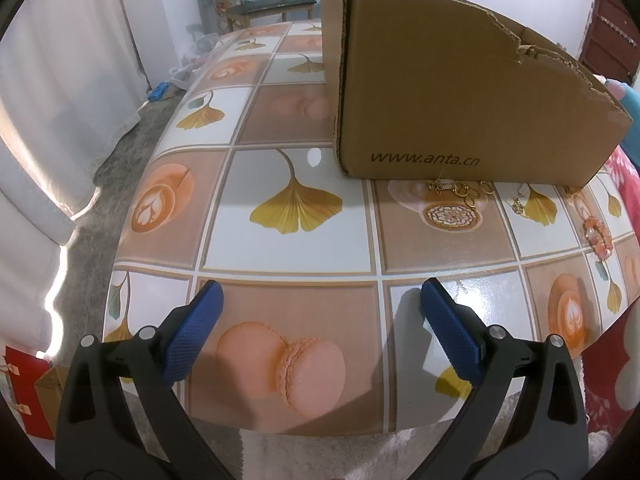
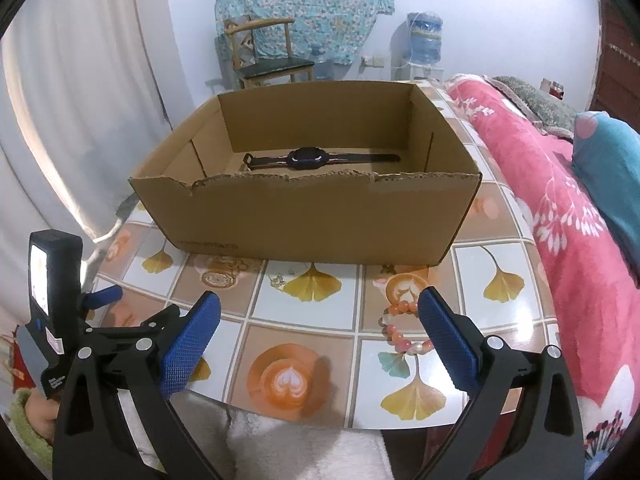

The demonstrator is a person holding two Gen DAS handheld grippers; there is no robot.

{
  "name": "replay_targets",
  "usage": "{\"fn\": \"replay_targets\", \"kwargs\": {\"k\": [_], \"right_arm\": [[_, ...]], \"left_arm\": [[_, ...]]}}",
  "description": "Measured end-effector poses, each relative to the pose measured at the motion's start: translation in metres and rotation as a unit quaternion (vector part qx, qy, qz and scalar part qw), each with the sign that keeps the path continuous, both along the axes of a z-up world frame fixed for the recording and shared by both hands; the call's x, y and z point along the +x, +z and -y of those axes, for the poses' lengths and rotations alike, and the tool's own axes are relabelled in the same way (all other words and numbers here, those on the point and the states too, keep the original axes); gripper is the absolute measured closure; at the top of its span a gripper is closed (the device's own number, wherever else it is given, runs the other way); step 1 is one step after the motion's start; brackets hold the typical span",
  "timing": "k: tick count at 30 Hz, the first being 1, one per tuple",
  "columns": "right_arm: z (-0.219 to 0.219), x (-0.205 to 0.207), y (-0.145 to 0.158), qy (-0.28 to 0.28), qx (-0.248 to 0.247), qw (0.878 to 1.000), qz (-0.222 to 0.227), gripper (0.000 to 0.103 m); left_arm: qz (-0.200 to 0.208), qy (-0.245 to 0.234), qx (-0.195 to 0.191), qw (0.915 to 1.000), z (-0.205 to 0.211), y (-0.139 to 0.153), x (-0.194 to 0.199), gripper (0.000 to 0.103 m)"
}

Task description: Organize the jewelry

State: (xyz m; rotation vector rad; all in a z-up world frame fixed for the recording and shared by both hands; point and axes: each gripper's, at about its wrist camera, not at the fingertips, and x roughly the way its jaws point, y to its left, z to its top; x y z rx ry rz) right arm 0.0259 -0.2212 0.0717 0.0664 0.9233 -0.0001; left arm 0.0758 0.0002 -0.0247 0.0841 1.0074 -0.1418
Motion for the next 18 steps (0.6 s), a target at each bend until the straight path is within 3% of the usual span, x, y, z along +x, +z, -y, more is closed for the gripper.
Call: {"fn": "replay_targets", "kwargs": {"k": [18], "right_arm": [[-0.0098,0.0016,0.0009,0.020,0.015,1.000,0.011,0.007]], "left_arm": [[0.008,0.001,0.000,1.0000,-0.0003,-0.0009,-0.0012,0.007]]}}
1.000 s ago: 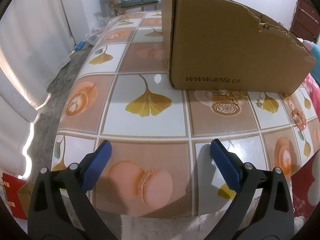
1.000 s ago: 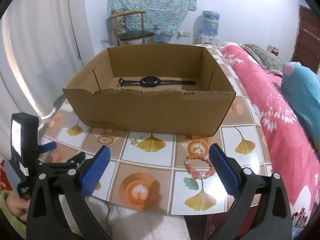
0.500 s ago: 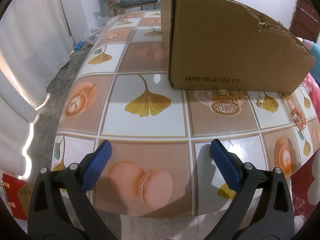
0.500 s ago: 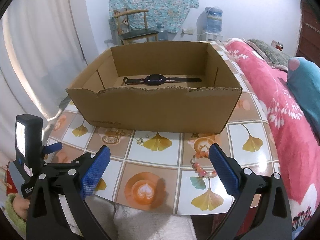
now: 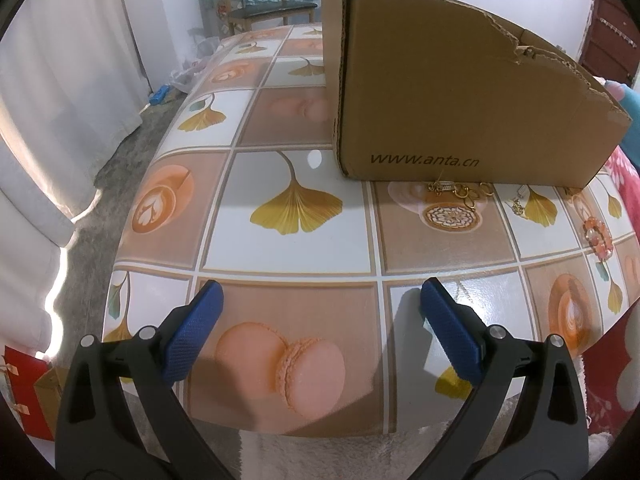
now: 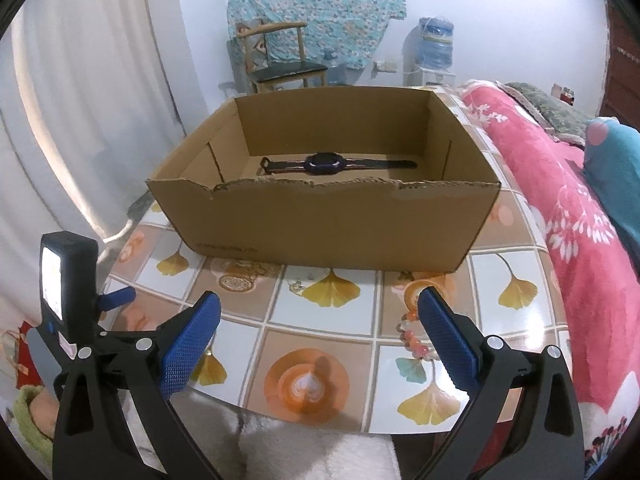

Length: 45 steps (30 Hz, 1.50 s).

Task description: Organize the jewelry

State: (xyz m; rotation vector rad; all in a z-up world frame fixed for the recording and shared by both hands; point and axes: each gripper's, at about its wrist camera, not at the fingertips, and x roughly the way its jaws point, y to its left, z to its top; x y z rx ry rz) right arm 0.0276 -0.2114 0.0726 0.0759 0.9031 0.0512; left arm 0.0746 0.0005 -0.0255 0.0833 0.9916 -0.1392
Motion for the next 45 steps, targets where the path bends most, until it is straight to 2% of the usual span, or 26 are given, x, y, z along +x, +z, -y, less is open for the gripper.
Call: {"fn": "replay_targets", "kwargs": {"k": [22,34,37,42,45], "right_arm": [[-0.021,0.003,-0.003,0.029,0.067,0.997,0.022,0.007],[-0.020,0.013,-0.011,0.024,0.092,0.995,0.004,0.007],[-0.019,0.016,-0.014,0.021,0.093,0.995,-0.001,0.007],[-0.015,0.021,-0.020,0.021,0.106,0.994,-0.010,0.007],[-0.013,0.024,-0.022,0.018,0.112,0.993,-0.015,0.007]], "left_arm": [[0.011,-0.015,-0.003,0.9998,0.000,0.001,-0.003,0.007],[0.022,-0.029,0.000,0.9994,0.000,0.002,-0.006,0.007],[0.043,-0.026,0.004,0.9987,-0.002,0.008,-0.010,0.007],[0.102,-0.034,-0.002,0.9942,-0.007,0.032,-0.018,0.007],[0.120,-0.038,0.006,0.9920,-0.005,0.042,-0.015,0.007]]}}
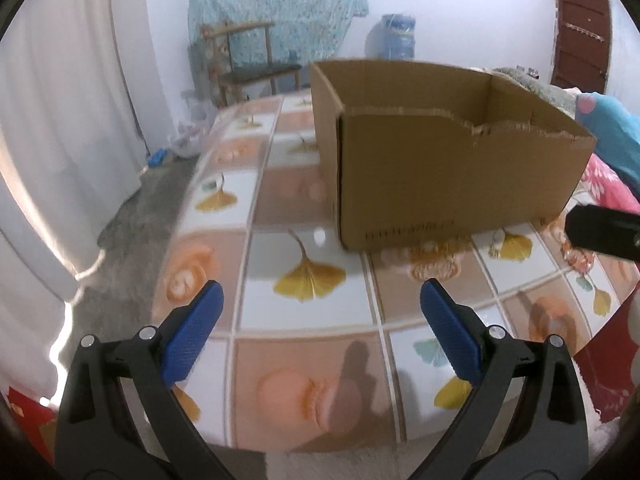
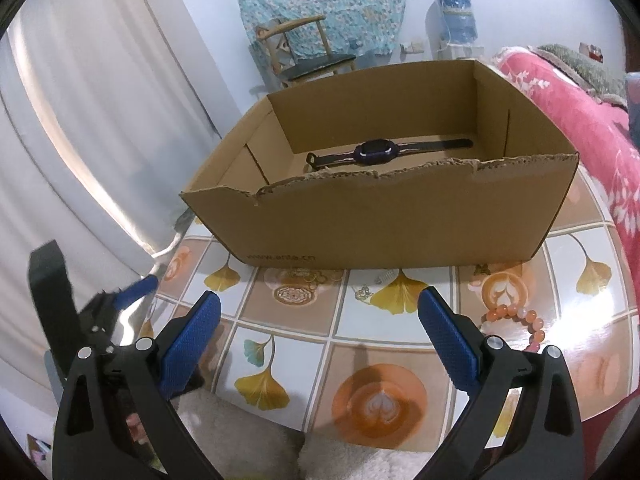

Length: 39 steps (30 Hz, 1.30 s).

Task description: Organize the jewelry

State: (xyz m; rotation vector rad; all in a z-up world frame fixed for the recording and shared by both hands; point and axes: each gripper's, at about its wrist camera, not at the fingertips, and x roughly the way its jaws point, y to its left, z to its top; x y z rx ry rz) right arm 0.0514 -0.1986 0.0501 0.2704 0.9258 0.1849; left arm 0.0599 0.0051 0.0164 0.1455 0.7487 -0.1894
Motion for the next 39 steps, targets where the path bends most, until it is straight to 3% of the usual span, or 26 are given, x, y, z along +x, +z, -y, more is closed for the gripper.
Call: {"fn": "replay_targets", "kwargs": {"k": [15,39], "right_arm": [[0.026,0.031,-0.015,-0.023,-0.001,0.999,-0.037,0.007],[0.033,0.065,-0.023,-0.031,0.019,0.999,-0.038,0.007]], "left_arm": [[0.006,0.012,0.013,0.9998,0.004,0.005,0.032,0.007],[0.010,0.012,0.002,0.9999,0.004,0.005,0.074,0.007]]}}
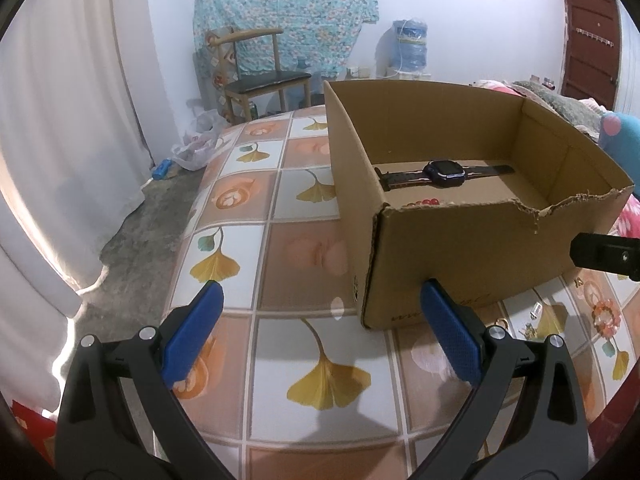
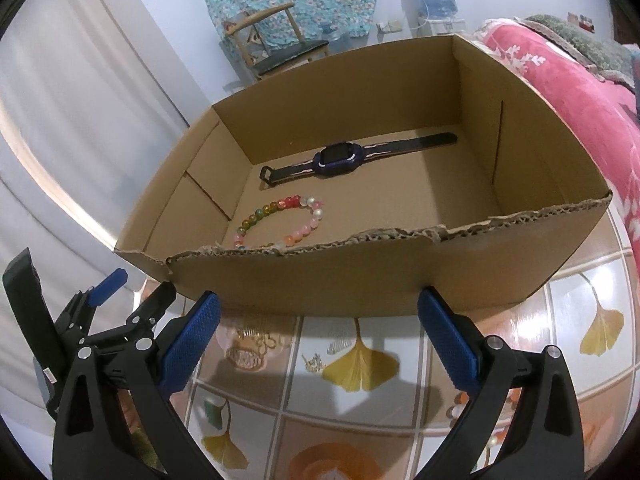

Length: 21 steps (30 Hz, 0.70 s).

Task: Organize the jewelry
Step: 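Move left gripper toward the small gold earrings beside the box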

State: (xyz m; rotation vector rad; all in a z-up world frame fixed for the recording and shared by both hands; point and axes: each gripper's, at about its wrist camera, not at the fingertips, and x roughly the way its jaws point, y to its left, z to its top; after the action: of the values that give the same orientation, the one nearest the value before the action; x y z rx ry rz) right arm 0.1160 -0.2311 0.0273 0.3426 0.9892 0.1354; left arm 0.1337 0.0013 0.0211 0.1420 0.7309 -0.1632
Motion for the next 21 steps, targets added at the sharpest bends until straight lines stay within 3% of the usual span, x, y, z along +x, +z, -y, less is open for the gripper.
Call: {"fn": "replay_targets", "kwargs": {"k": [6,11,18,21], "right_arm": [[-0.001,-0.009,-0.001,0.009,-0.010,1.000,0.006,0.007],[-0.013,-0.050,-0.004,0.052,-0.037,0.998,0.004,0.007],[-0.057,-0.100,-0.035,0.129,-0.107,0.985,-0.033,0.007],[-0.072,-0.104,-0.045,0.148,-0.130,0.980,-0.038,0.007]], "left_arm": [[0.003,0.002,-0.017,0.9998,-0.008,0.003,-0.002,0.007],[-0.026,-0.024,-0.039,0.9986,-0.018,-0.001,-0.023,0.007],[-0.070,-0.056,0.030,0.9955,-0.001,-0.038,-0.052,0.007],[-0.072,-0.052,0.028,0.9957,-0.002,-0.043,-0.053,0.007]]}}
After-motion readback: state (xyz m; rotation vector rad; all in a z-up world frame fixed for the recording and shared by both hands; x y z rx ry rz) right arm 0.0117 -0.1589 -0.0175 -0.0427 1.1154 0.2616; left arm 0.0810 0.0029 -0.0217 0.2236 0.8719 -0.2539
